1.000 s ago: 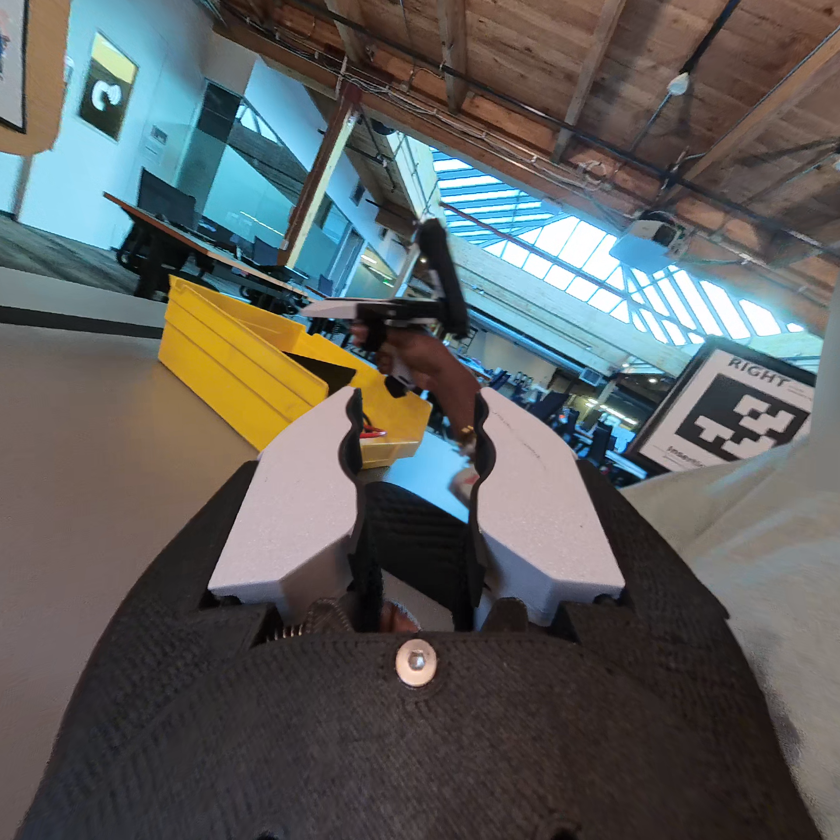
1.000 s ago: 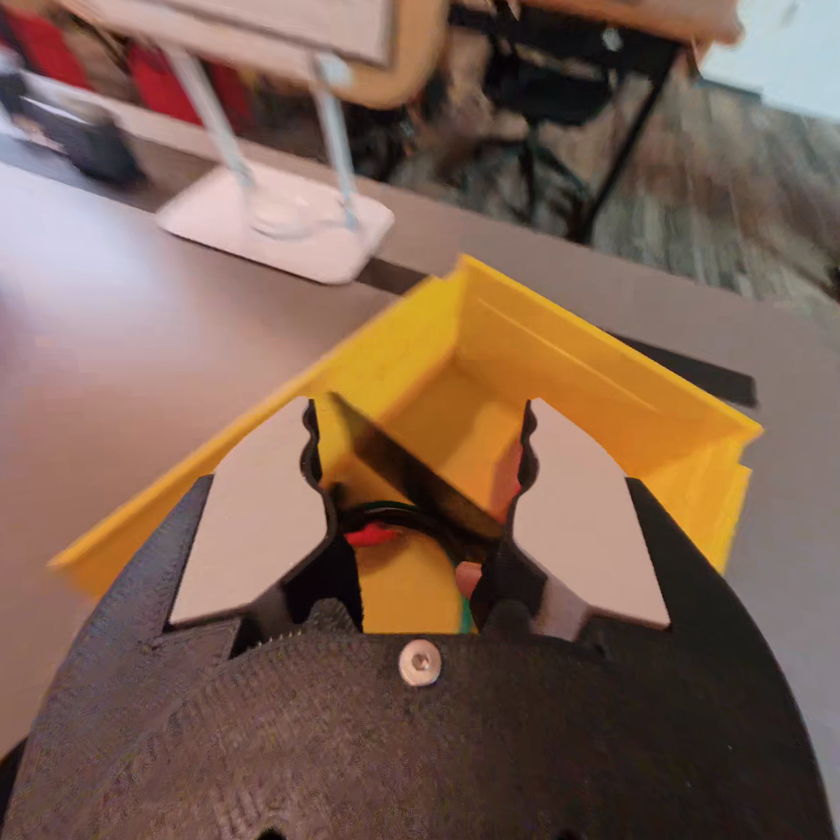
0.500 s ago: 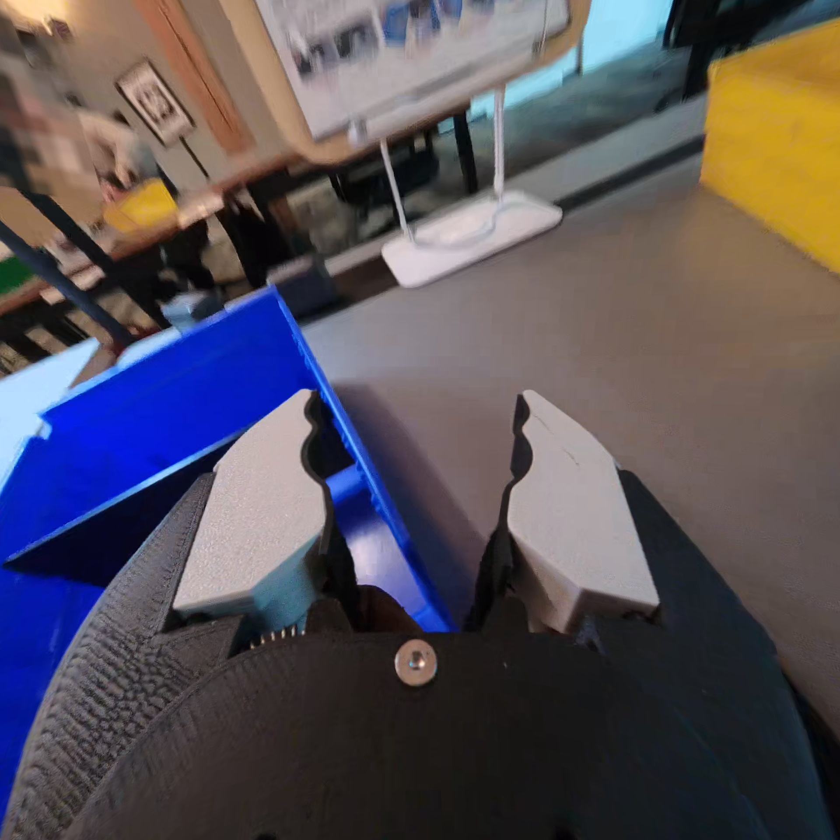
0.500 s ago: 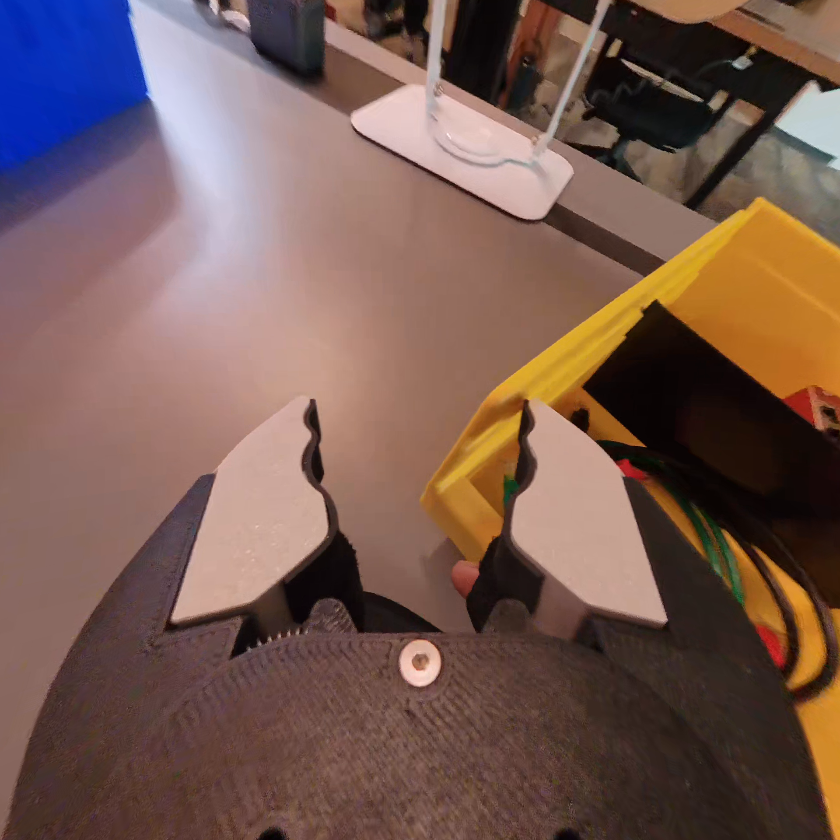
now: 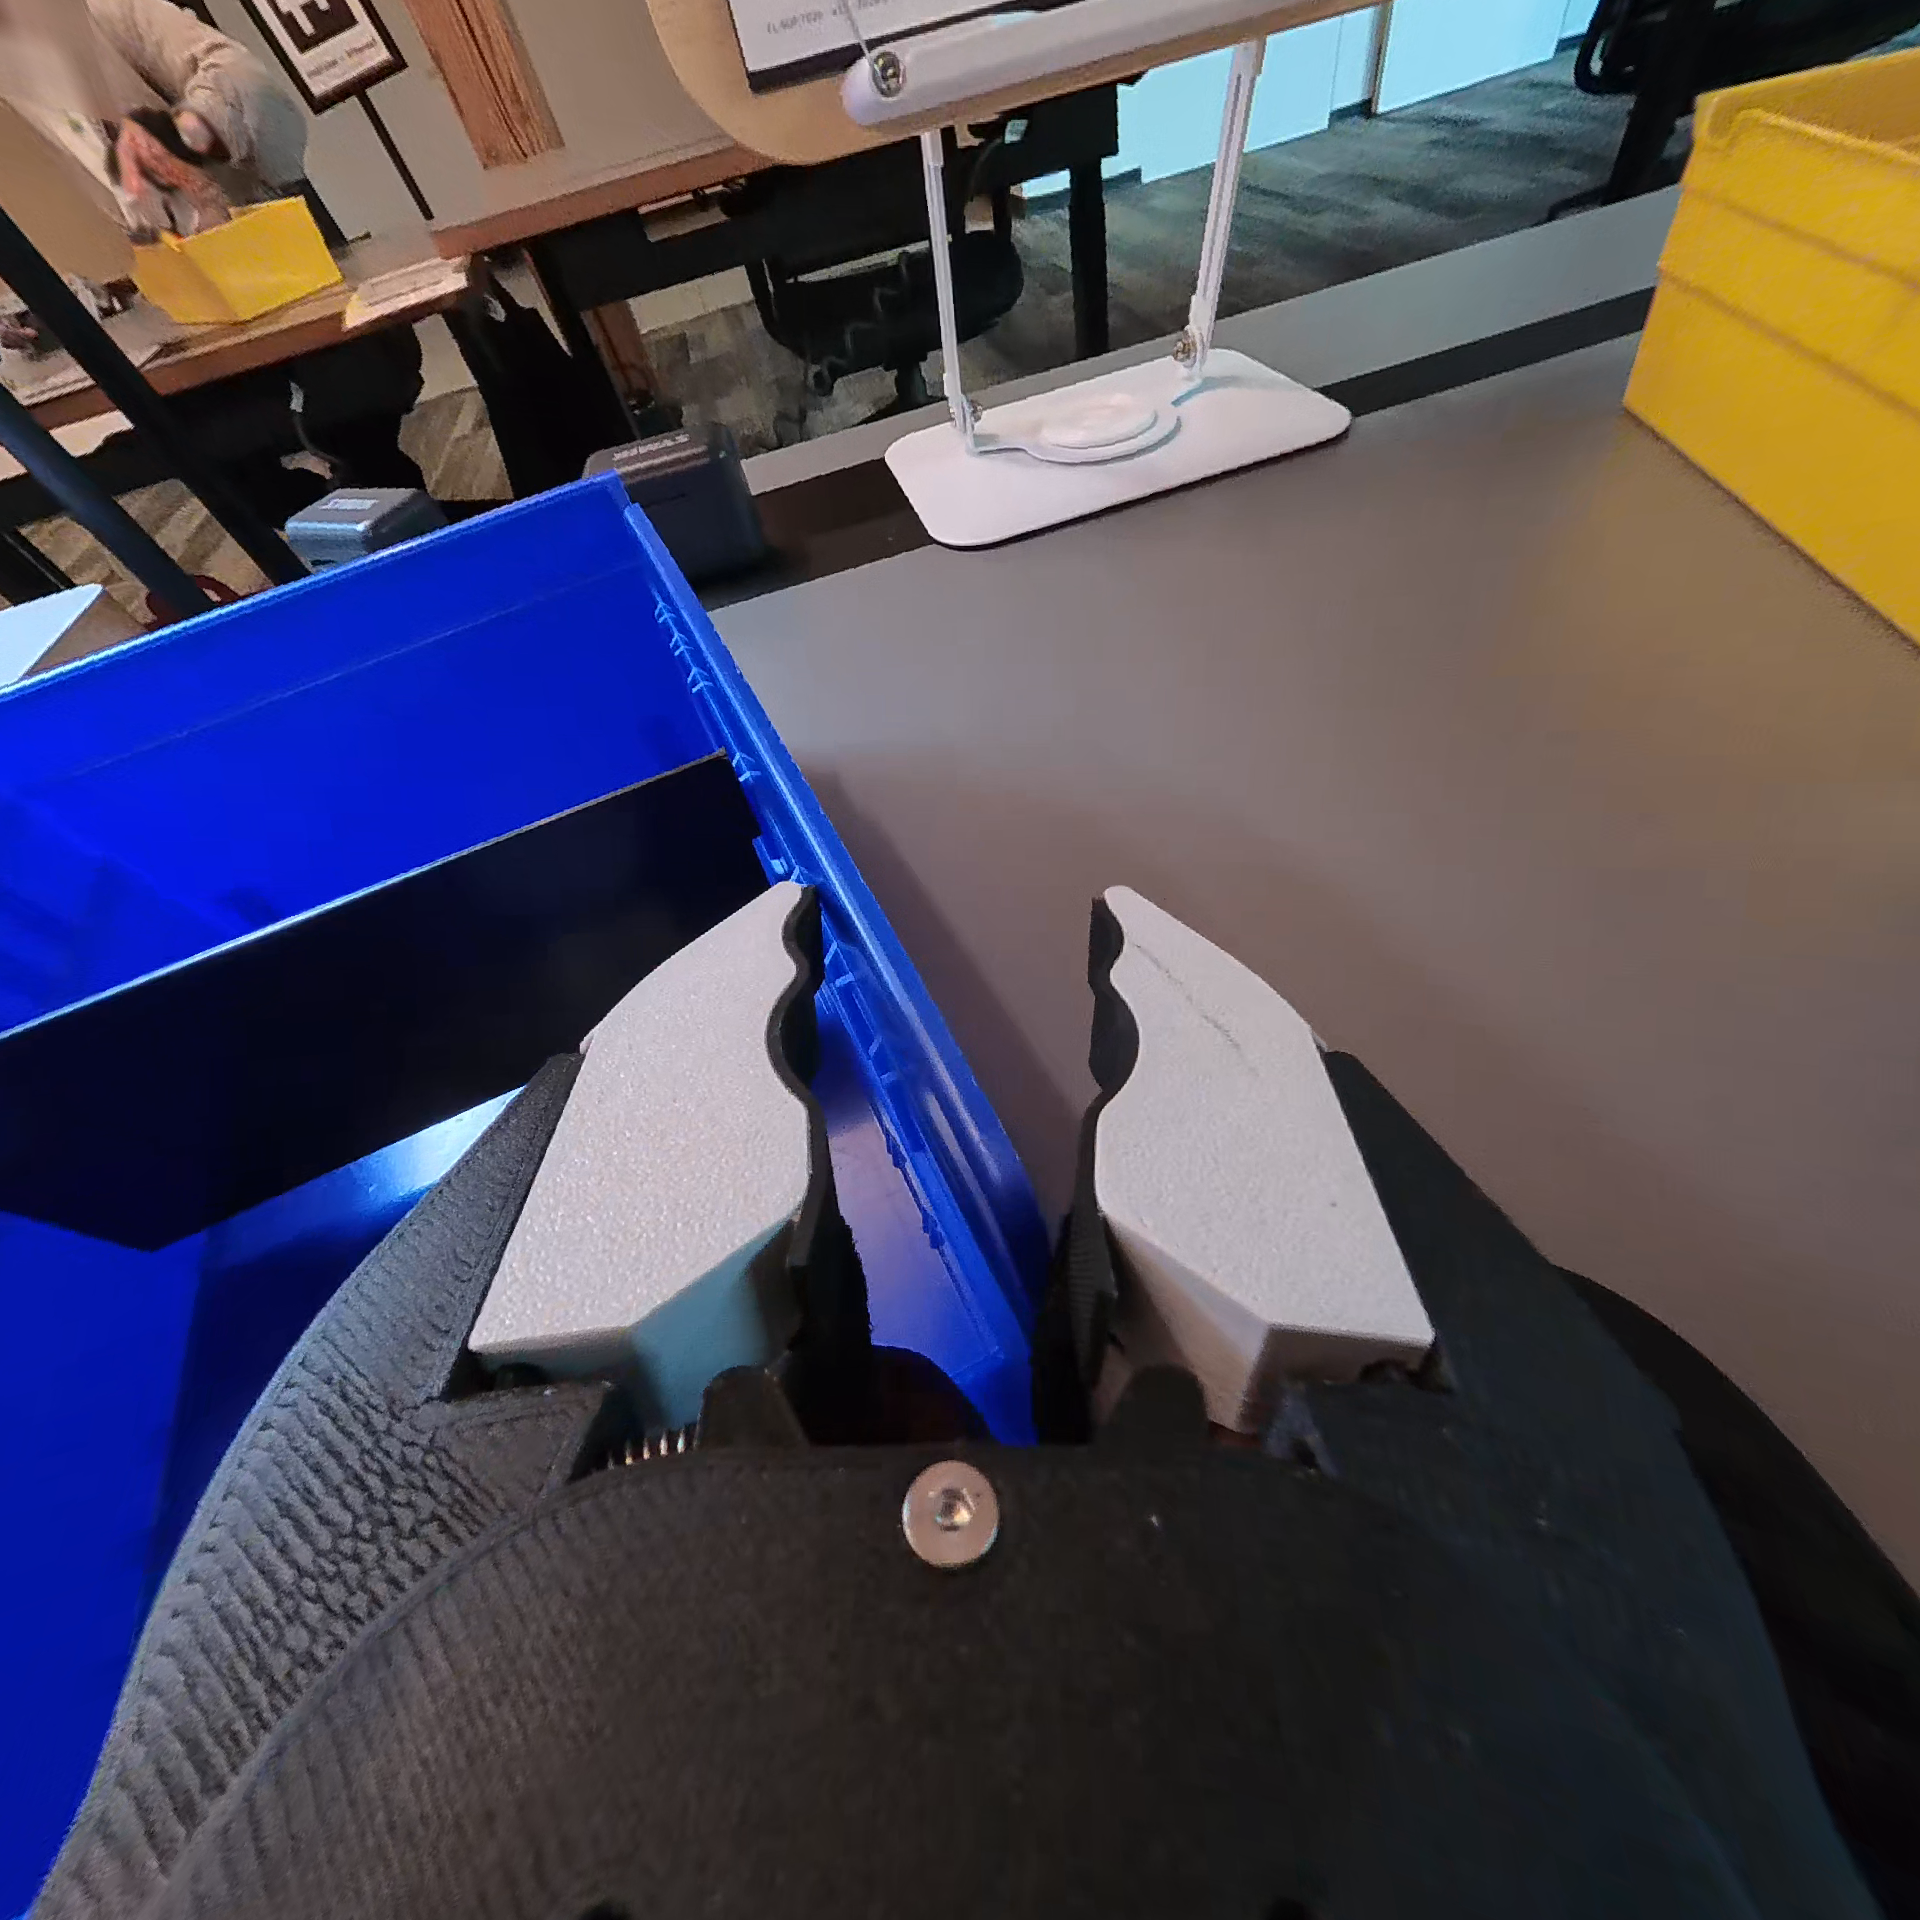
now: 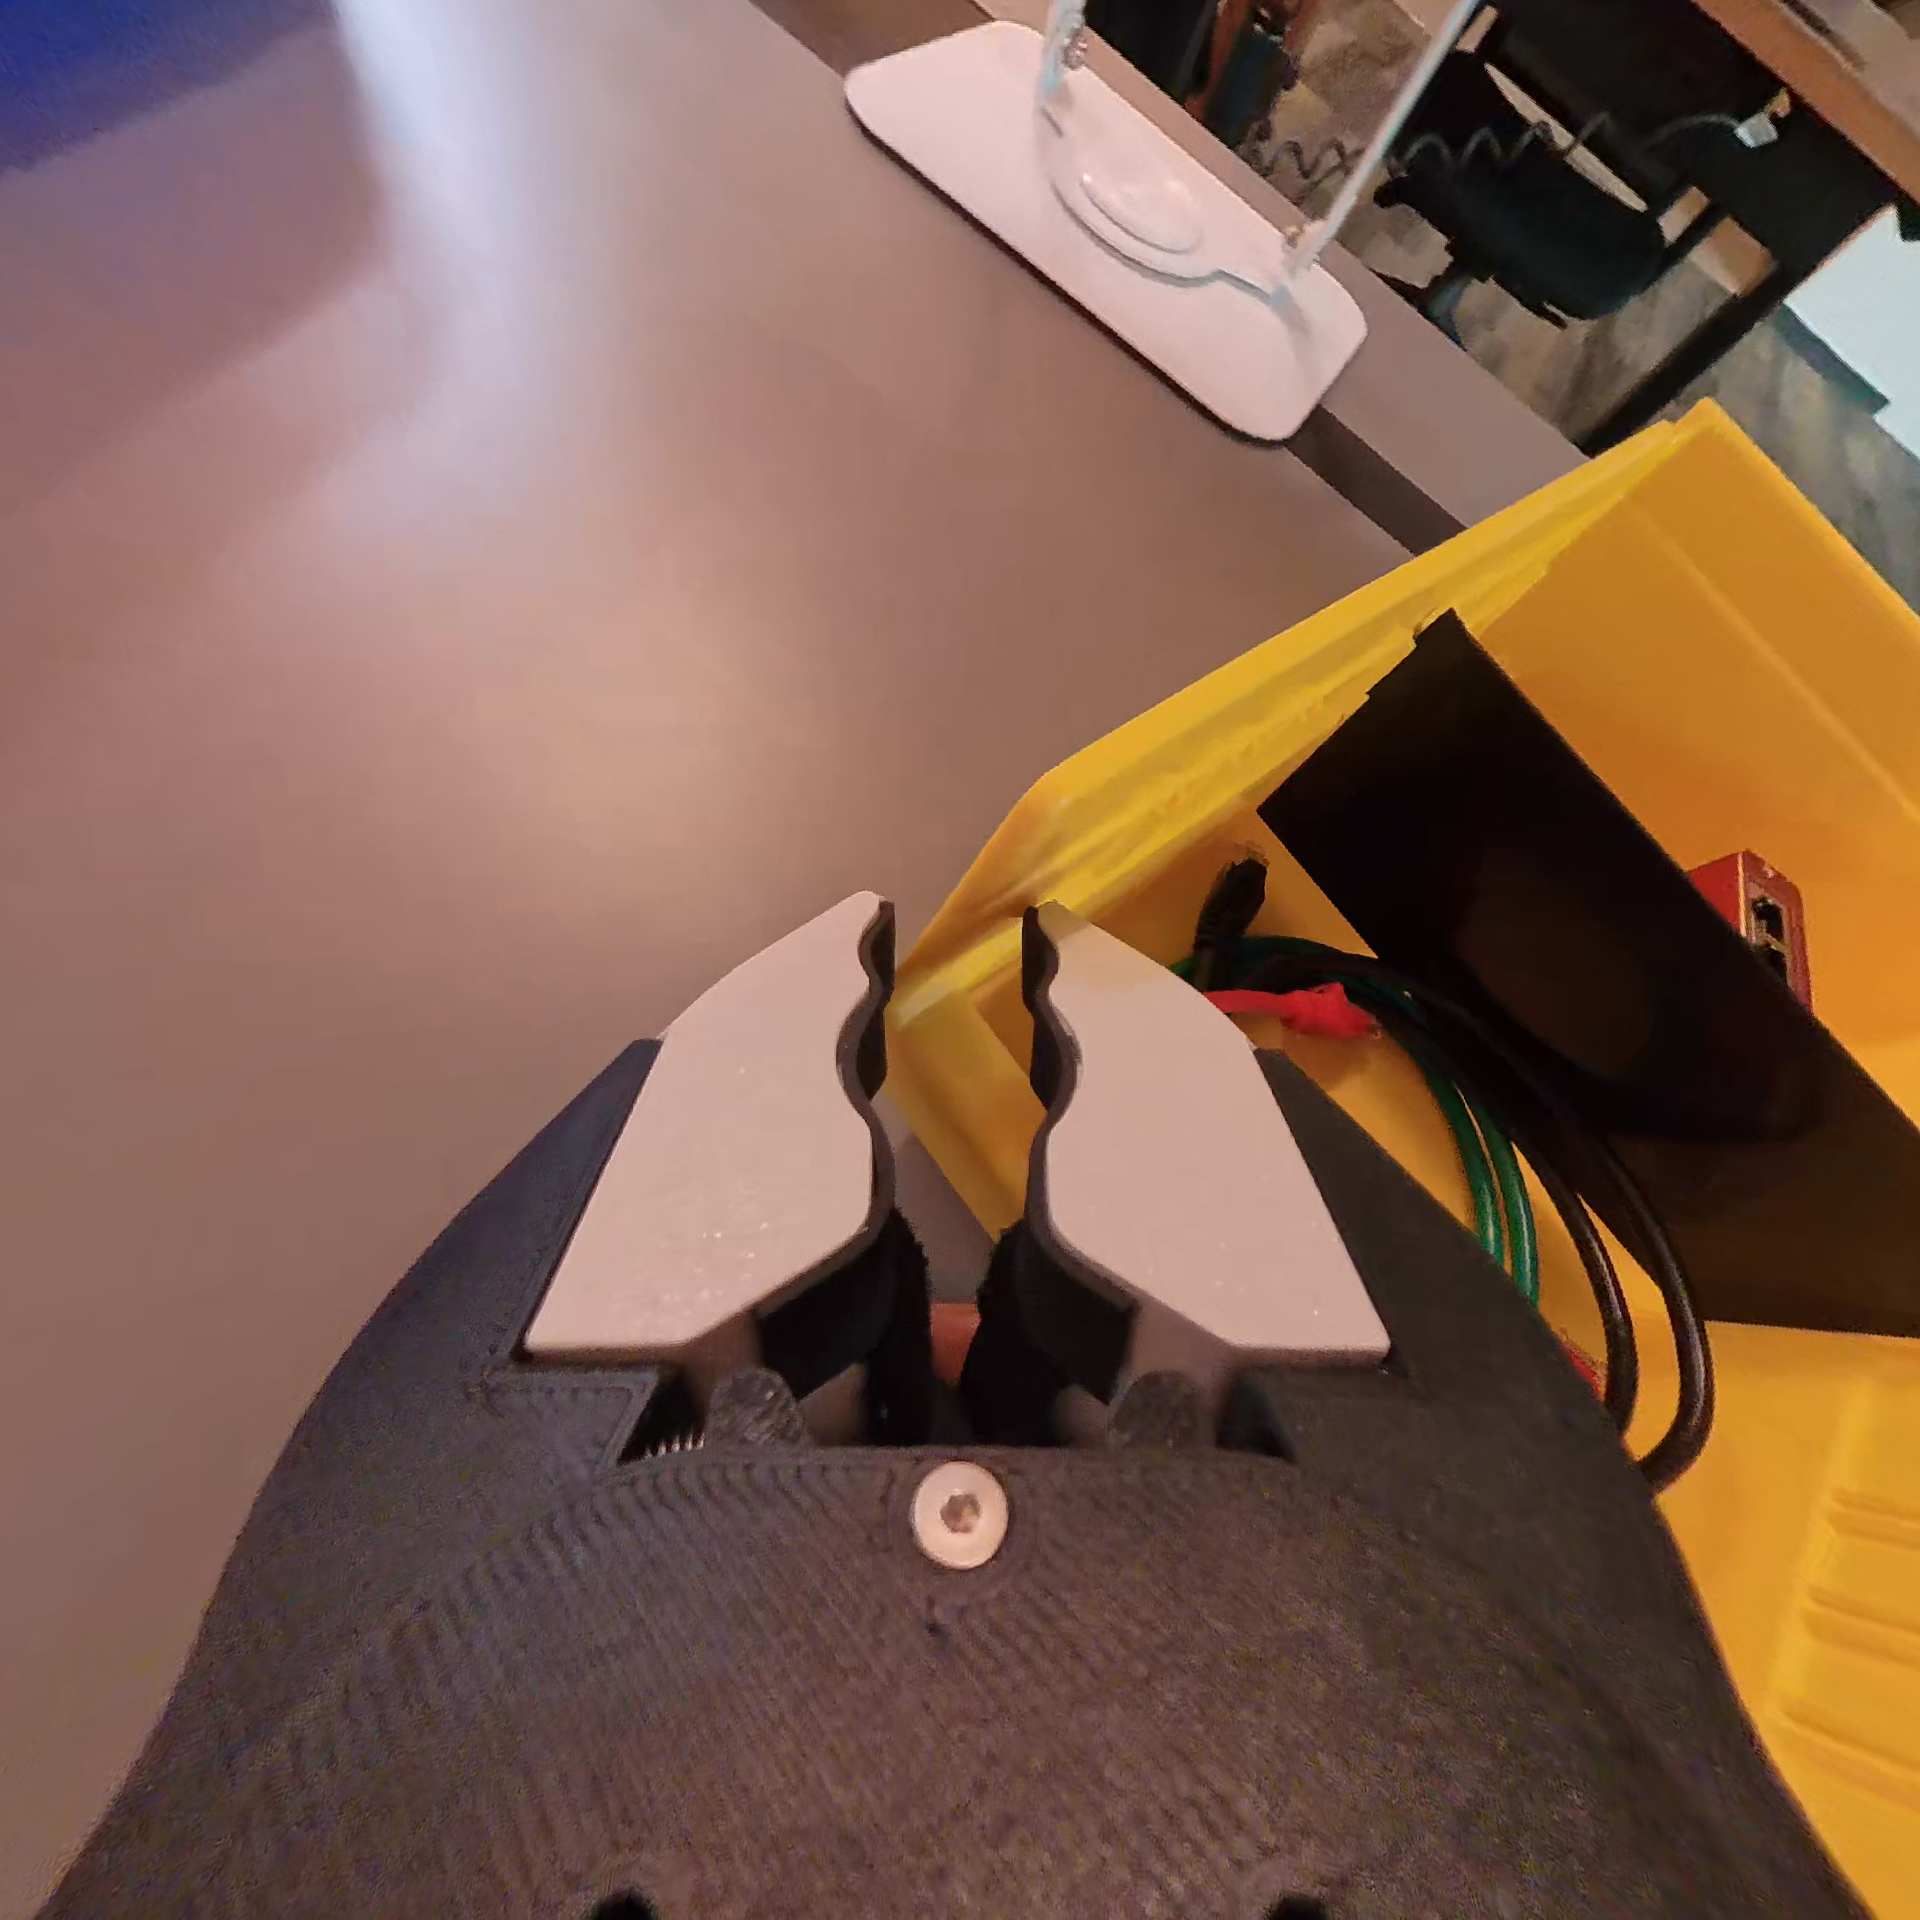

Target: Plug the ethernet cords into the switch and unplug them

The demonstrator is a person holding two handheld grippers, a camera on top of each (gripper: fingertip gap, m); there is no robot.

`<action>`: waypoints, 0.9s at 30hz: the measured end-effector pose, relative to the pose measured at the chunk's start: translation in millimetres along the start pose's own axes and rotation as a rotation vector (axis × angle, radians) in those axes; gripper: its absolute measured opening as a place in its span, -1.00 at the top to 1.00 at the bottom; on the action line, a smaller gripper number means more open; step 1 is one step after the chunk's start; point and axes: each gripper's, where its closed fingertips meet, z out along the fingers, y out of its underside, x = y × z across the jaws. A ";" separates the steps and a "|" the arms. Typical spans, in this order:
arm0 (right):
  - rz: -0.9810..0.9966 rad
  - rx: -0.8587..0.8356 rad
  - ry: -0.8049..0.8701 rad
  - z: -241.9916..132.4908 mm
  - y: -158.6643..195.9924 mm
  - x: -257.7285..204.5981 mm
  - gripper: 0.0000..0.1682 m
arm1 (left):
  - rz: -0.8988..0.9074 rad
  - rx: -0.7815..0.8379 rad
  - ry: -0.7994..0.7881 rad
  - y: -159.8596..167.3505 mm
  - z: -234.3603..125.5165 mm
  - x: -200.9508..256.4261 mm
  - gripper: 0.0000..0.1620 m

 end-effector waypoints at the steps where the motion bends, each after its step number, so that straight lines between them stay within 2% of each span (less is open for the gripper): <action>1: -0.007 0.003 -0.013 0.7 -2.9 -5.7 0.72 | 0.000 0.004 -0.004 0.0 0.4 -0.3 0.40; 17: -0.195 0.139 -0.280 25.3 -73.8 -133.0 0.70 | -0.040 0.029 0.017 4.4 3.3 -5.1 0.39; 27: -0.249 0.201 -0.410 45.2 -116.1 -198.8 0.69 | -0.115 0.171 0.059 -24.7 -22.6 -24.8 0.39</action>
